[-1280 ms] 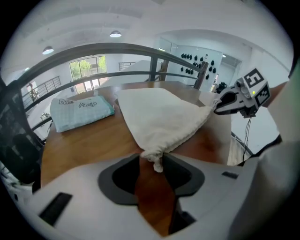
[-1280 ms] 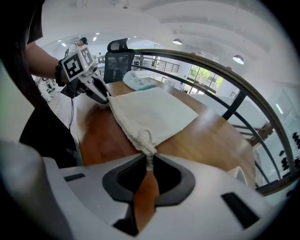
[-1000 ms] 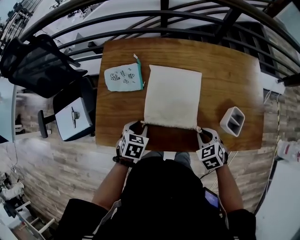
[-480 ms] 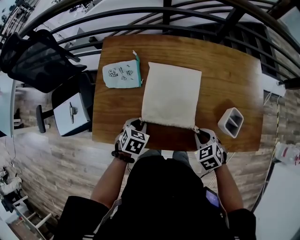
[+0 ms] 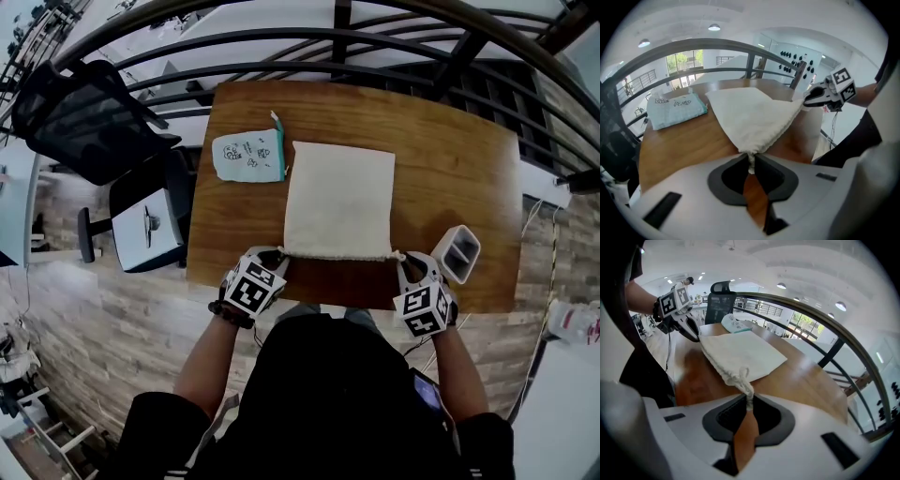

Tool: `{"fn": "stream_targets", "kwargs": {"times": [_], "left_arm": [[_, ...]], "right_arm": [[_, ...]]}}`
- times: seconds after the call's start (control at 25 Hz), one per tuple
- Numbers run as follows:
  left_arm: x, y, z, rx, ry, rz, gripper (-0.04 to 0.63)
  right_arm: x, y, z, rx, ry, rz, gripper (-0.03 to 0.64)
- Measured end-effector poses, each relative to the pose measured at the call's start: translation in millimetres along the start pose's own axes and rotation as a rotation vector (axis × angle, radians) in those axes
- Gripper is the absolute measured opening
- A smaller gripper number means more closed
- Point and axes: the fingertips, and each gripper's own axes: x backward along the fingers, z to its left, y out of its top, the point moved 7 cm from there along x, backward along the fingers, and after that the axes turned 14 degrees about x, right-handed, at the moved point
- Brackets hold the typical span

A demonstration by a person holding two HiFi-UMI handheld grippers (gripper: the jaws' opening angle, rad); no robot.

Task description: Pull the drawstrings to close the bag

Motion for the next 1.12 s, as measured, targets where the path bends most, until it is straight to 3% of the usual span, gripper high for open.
{"fn": "stream_targets", "kwargs": {"times": [0.24, 0.4, 0.52, 0.64, 0.76, 0.92, 1.12], "left_arm": [[36, 29, -11, -0.042, -0.146, -0.120, 0.048], [56, 49, -11, -0.051, -0.188, -0.192, 0.044], [69, 55, 1, -0.018, -0.159, -0.225, 0.043], [69, 58, 4, -0.056, -0.120, -0.220, 0.043], [63, 61, -2, -0.104, -0.041, -0.214, 0.043], [59, 62, -5, -0.099, 0.034, -0.208, 0.044], [64, 66, 8, -0.002, 0.119, -0.241, 0.043]], "right_arm": [[16, 5, -47, 0.045, -0.098, -0.018, 0.041], [25, 6, -75, 0.098, -0.176, -0.013, 0.040], [30, -7, -97, 0.049, -0.209, 0.011, 0.040], [34, -12, -109, -0.067, -0.172, -0.043, 0.040], [35, -7, -110, -0.038, -0.181, -0.054, 0.040], [39, -4, -111, -0.015, -0.191, -0.070, 0.040], [41, -8, -112, 0.029, -0.215, -0.069, 0.040]]}}
